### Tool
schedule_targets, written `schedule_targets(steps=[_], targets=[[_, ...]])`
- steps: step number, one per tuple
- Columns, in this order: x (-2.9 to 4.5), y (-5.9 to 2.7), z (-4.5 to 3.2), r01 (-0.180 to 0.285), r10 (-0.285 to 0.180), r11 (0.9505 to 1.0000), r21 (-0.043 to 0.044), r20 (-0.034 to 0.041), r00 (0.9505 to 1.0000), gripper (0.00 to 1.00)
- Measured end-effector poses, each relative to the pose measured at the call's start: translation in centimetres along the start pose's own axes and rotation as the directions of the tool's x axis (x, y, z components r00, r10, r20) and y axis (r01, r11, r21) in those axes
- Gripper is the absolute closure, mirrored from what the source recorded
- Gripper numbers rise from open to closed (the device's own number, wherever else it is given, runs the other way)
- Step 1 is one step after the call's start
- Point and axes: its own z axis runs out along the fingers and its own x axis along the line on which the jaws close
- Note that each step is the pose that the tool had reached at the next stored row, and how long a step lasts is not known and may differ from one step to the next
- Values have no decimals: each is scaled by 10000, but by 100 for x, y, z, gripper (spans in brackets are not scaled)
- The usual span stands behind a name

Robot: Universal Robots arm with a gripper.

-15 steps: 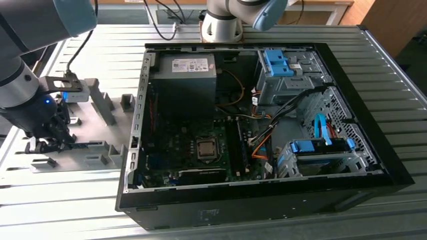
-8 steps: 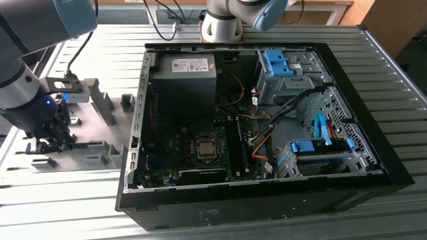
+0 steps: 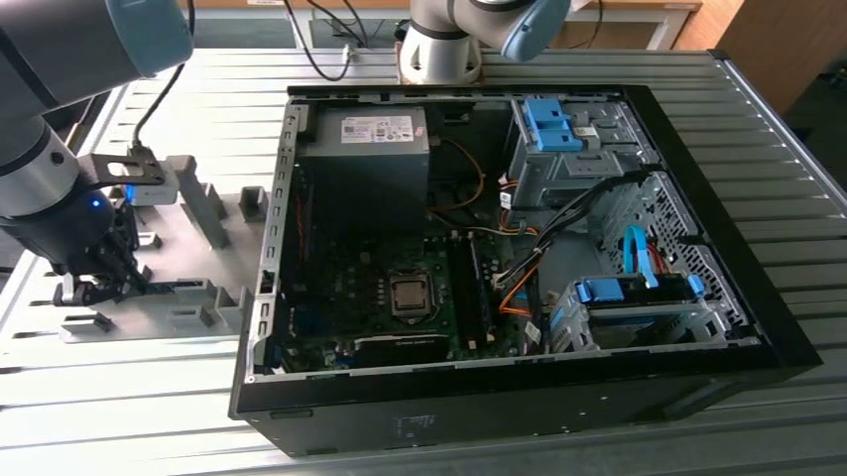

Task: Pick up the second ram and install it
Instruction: 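Pick up the second ram and move it above second insertion slot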

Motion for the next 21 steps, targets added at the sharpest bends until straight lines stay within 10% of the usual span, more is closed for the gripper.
schedule_targets(steps=[21], targets=[[-1,1,-34,0,0,10000,0,0,10000,86]])
